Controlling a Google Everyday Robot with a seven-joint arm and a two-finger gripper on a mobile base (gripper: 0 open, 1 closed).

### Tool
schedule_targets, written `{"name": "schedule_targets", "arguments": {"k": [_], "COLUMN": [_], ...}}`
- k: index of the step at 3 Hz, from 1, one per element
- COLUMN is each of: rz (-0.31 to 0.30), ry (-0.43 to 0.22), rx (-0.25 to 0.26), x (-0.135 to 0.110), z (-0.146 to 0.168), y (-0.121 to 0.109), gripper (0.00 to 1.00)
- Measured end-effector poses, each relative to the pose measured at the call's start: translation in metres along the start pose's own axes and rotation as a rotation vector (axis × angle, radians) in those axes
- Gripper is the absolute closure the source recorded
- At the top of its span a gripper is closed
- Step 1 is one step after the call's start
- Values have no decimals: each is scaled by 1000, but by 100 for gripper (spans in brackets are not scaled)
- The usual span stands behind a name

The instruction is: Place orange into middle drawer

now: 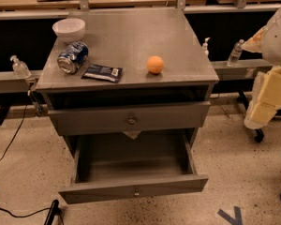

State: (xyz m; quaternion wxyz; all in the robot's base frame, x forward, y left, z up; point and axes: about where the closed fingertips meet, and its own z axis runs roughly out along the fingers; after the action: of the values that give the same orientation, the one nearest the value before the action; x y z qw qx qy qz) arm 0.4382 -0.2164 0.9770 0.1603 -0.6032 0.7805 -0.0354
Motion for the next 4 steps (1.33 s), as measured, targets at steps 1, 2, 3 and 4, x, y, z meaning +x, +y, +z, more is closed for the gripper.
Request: {"name": "schedule_targets", "arguments": {"k": [1, 2, 3, 4], "rz": [-1, -6, -20, -9], "ry": [-1, -21, -182, -318], "rx": [2, 36, 79, 76], "x": [0, -6, -27, -48], "z": [0, 5, 34, 72], "y": [-1, -24, -100, -158], "gripper": [0, 0, 0, 0]}}
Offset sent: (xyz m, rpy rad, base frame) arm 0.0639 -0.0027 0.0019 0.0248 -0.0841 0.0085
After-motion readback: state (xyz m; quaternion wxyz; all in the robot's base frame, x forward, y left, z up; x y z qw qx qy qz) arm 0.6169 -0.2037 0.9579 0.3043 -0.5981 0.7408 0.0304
